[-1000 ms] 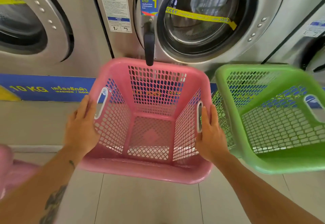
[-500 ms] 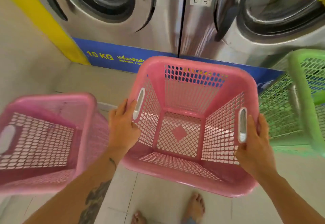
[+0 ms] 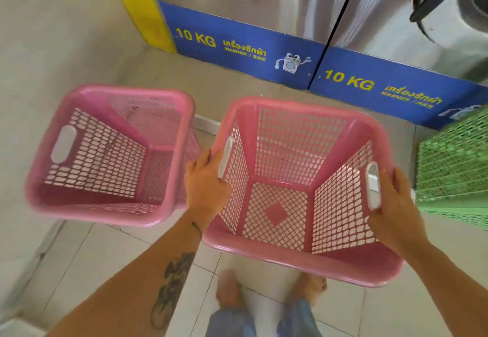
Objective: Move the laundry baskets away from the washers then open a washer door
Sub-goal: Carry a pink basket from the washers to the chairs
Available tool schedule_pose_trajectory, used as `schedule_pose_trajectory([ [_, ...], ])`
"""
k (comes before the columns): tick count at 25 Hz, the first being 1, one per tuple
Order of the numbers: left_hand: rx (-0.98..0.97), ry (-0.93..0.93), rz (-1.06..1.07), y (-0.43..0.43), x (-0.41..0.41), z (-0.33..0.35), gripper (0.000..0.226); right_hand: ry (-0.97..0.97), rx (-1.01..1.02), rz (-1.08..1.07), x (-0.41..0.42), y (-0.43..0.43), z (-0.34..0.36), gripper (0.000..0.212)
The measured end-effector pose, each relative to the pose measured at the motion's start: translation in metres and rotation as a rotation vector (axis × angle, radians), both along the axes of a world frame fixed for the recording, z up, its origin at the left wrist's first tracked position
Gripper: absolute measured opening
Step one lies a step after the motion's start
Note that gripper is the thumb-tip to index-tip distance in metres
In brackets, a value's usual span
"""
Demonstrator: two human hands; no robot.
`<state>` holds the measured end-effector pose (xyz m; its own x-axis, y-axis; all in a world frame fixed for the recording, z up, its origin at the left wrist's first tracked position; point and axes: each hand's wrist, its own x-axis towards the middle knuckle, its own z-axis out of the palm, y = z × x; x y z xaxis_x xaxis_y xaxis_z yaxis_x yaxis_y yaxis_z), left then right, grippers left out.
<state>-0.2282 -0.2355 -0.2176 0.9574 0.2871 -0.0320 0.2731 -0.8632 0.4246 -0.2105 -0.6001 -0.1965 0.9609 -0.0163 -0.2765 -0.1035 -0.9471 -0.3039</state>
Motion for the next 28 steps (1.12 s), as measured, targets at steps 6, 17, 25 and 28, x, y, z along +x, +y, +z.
schedule_pose_trajectory([
  [6, -0.132, -0.07, 0.091, 0.009, -0.006, -0.048, 0.087, 0.037, -0.087, 0.026, 0.008, 0.024, -0.052, 0.098],
  [17, -0.241, 0.318, 0.037, 0.024, -0.029, -0.047, 0.077, 0.185, -0.135, 0.114, -0.021, 0.02, -0.041, 0.079],
  [25, -0.419, 0.37, -0.024, -0.025, -0.014, 0.094, 0.052, 0.222, 0.032, 0.057, -0.057, 0.001, 0.095, 0.064],
  [28, -0.465, 0.269, -0.171, -0.08, -0.001, 0.156, 0.043, 0.153, 0.041, 0.028, -0.056, -0.033, 0.145, 0.065],
])
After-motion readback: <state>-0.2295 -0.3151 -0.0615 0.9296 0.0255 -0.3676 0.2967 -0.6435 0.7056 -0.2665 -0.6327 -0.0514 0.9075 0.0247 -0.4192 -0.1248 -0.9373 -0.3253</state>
